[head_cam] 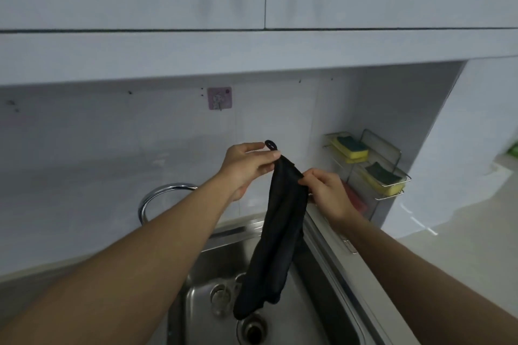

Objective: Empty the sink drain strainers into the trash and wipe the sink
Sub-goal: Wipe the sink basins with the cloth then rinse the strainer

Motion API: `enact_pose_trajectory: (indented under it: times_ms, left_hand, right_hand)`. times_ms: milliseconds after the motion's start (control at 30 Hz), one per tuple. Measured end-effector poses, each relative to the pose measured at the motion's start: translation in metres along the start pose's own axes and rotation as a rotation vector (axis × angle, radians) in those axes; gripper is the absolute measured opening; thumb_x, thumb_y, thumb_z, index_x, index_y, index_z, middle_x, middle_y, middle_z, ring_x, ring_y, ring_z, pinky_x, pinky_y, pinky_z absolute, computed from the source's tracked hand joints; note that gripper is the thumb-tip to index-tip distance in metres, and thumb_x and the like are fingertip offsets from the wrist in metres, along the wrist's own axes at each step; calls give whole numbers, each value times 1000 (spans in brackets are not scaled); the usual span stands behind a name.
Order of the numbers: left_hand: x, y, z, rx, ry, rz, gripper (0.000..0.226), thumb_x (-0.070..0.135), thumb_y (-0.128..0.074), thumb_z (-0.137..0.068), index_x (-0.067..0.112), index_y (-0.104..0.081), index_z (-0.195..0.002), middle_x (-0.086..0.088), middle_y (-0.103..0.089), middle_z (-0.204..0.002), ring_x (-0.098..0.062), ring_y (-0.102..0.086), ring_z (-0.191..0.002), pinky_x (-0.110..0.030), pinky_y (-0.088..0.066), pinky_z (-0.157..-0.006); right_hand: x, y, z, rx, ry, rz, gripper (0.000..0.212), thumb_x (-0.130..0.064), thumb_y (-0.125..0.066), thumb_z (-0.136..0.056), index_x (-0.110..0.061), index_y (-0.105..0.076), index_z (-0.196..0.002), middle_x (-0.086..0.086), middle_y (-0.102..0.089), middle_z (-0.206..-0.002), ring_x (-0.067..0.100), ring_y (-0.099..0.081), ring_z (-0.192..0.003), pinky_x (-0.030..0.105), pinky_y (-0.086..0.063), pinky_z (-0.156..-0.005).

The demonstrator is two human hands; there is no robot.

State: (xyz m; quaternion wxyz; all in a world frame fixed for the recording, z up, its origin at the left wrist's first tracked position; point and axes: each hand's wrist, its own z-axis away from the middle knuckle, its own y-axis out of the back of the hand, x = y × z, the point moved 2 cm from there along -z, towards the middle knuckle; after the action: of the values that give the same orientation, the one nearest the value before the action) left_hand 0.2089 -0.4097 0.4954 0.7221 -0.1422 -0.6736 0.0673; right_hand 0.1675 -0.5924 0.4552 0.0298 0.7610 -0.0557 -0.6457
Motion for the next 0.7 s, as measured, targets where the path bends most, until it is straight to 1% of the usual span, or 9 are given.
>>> enact_pose_trajectory:
  times_ms: [67, 133, 200, 267, 333, 433, 567, 633, 700]
  left_hand:
    - [-1, 0, -2, 6, 10, 62, 25, 0, -80, -80, 1, -71, -103, -15, -76, -96, -20, -76, -87, -23, -60, -74]
    - [0, 0, -5, -20, 7, 64, 15, 2, -78, -81, 2, -75, -96, -12, -77, -91, -20, -75, -84, -23, -59, -73]
    - [3, 2, -6, -32, -4, 20, 8, 4, -77, -84, 5, -77, -92, -11, -77, -87, -20, -75, -81, -23, -59, -71]
    - [6, 4, -8, -45, -21, -57, 7, 9, -76, -87, 6, -78, -93, -11, -78, -88, -21, -76, -83, -24, -59, -73]
    - [9, 7, -11, -51, -44, -117, 9, 14, -74, -89, 7, -78, -94, -11, -78, -89, -24, -76, -86, -26, -59, -75]
    - [19, 10, -19, -23, -102, -171, 7, 15, -72, -90, 9, -77, -91, -11, -78, -87, -24, -77, -85, -26, -59, -73]
    - [43, 22, -32, 14, -201, -301, 7, 14, -73, -89, 9, -77, -86, -10, -78, -81, -22, -77, -77, -25, -59, -68]
    - [53, 32, -40, 17, -220, -331, 7, 12, -73, -89, 5, -76, -88, -11, -78, -81, -24, -77, -77, -25, -60, -67]
    - [60, 43, -50, 44, -218, -324, 10, 10, -72, -90, 1, -75, -93, -13, -78, -84, -26, -77, -80, -28, -61, -69]
  right_hand:
    - [-3, -3, -3, -1, 3, -25, 25, -1, -53, -92, 2, -56, -67, 11, -44, -68, 20, -43, -68, 36, -37, -65]
    - [-7, -7, -6, -4, 5, -35, 23, -6, -54, -92, -3, -59, -70, 8, -47, -68, 19, -45, -67, 33, -37, -63]
    - [-12, -9, -13, 0, -20, -82, 19, -18, -59, -95, -7, -67, -82, 2, -57, -70, 17, -54, -68, 30, -45, -62]
    - [-21, -12, -24, -12, -42, -122, 24, -35, -65, -94, -13, -72, -91, 1, -65, -74, 18, -62, -65, 28, -51, -58]
    - [-32, -18, -36, -27, -42, -89, 27, -48, -69, -89, -22, -76, -93, 2, -71, -82, 20, -68, -65, 28, -54, -57]
    - [-45, -29, -55, -46, -14, -45, 20, -43, -72, -88, -24, -79, -89, 6, -74, -91, 21, -71, -66, 26, -56, -58]
    - [-64, -45, -75, -66, -27, -24, 31, -51, -71, -86, -21, -79, -90, -3, -75, -86, 19, -73, -68, 24, -54, -56]
    - [-70, -56, -88, -100, -19, 18, 28, -45, -73, -86, -18, -79, -91, -5, -74, -82, 18, -72, -68, 24, -55, -56]
    - [-73, -68, -103, -113, -13, 46, 25, -36, -72, -90, -12, -78, -92, 2, -75, -86, 18, -70, -67, 28, -58, -59]
